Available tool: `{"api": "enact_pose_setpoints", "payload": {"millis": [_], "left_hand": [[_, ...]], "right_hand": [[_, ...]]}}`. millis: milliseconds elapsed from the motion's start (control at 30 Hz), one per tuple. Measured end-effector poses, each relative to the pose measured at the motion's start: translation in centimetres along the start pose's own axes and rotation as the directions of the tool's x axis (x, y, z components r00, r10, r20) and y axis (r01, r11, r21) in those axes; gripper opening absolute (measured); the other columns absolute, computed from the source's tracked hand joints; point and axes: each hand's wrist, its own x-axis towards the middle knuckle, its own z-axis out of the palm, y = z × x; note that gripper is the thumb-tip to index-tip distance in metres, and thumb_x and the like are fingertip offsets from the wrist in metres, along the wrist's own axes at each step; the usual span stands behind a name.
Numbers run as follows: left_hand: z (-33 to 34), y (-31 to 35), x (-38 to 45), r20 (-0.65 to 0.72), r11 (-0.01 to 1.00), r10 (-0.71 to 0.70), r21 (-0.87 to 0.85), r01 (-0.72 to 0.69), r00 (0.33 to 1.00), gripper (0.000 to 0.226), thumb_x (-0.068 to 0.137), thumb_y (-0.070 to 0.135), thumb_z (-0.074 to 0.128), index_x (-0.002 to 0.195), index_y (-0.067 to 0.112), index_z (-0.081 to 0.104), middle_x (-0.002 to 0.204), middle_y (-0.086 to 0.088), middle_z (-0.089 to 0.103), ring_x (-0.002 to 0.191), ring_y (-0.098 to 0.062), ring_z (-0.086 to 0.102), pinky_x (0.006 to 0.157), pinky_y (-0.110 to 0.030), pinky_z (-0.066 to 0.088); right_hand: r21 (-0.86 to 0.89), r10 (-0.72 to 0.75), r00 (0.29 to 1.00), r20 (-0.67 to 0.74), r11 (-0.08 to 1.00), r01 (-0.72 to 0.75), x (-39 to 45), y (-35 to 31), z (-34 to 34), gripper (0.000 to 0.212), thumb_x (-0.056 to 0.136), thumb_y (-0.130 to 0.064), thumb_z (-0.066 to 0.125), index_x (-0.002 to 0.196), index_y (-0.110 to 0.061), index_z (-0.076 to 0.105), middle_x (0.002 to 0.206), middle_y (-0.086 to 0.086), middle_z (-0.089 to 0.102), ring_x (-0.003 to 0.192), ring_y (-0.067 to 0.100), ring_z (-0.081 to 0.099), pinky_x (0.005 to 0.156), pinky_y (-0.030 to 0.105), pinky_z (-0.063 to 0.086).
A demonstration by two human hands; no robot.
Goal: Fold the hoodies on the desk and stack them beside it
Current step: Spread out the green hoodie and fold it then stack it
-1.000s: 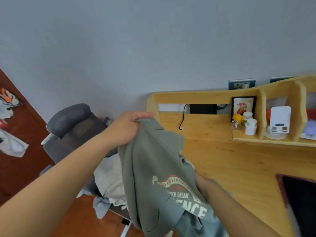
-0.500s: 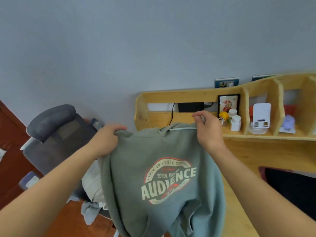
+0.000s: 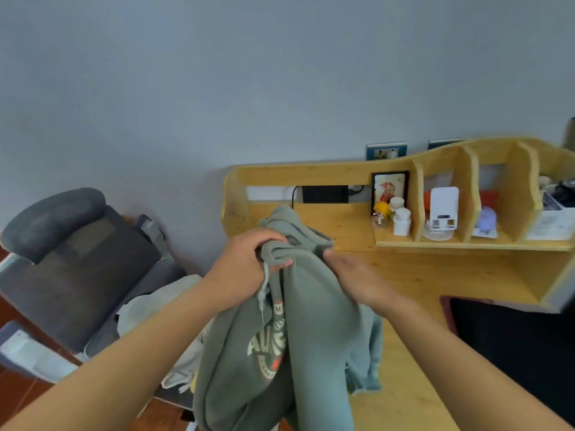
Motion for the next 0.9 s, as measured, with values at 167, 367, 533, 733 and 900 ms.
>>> {"api": "enact_pose_setpoints", "payload": {"millis": [167, 367, 533, 733, 900], "left_hand": [[0.0, 0.2, 0.5, 0.031, 0.998, 0.061, 0.033, -0.062, 0.998, 0.029, 0.078, 0.027, 0.087, 0.099, 0.038, 0.070, 0.103, 0.022, 0.069, 0.100, -0.005, 0.066, 0.087, -0.014, 0.048], [-0.3, 0.9, 1.0, 0.044, 0.993, 0.112, 0.041, -0.114, 0.993, 0.030, 0.076, 0.030, 0.087, 0.103, 0.029, 0.073, 0.104, 0.019, 0.070, 0.100, -0.009, 0.066, 0.087, -0.018, 0.050], [-0.5, 0.0, 1.2, -0.019, 0.996, 0.050, 0.080, -0.049, 0.999, 0.040, 0.075, 0.039, 0.085, 0.110, 0.042, 0.066, 0.110, 0.021, 0.069, 0.107, -0.001, 0.064, 0.091, -0.017, 0.049], [0.8, 1.1, 1.9, 0.041, 0.976, 0.015, 0.216, -0.023, 0.999, 0.034, 0.083, 0.034, 0.070, 0.115, 0.042, 0.062, 0.108, 0.021, 0.066, 0.102, 0.002, 0.060, 0.088, -0.026, 0.051], [-0.4, 0.9, 2.4, 0.166, 0.988, -0.137, 0.095, 0.122, 0.977, 0.075, 0.080, 0.021, 0.085, 0.142, 0.044, 0.050, 0.113, 0.017, 0.062, 0.101, 0.006, 0.060, 0.093, -0.009, 0.042]], "right_hand": [[0.324, -0.087, 0.959, 0.269, 0.946, -0.005, -0.1, -0.7, 0.5, 0.054, 0.100, -0.068, 0.032, 0.138, -0.040, 0.058, 0.138, -0.016, 0.061, 0.128, 0.007, 0.056, 0.109, 0.032, 0.040], [0.433, -0.244, 0.948, 0.205, 0.891, 0.136, 0.6, -3.0, -0.6, 0.059, 0.091, -0.058, 0.063, 0.144, -0.040, 0.045, 0.140, -0.017, 0.057, 0.126, 0.003, 0.057, 0.111, 0.038, 0.046], [0.005, -0.321, 0.944, 0.082, 0.947, 0.322, 0.4, -3.7, 0.6, 0.070, 0.087, -0.050, 0.072, 0.148, -0.037, 0.041, 0.134, -0.014, 0.047, 0.123, -0.001, 0.048, 0.104, 0.018, 0.039], [-0.217, -0.324, 0.935, -0.146, 0.932, 0.289, 0.1, -5.2, 1.9, 0.043, 0.082, -0.063, 0.068, 0.098, -0.026, 0.056, 0.085, -0.010, 0.063, 0.075, 0.008, 0.060, 0.063, 0.031, 0.051], [-0.194, -0.335, 0.935, -0.117, 0.931, 0.310, 1.2, -4.7, -0.5, 0.013, 0.097, -0.031, 0.064, 0.094, -0.019, 0.064, 0.083, -0.007, 0.064, 0.077, 0.009, 0.058, 0.067, 0.028, 0.043]]}}
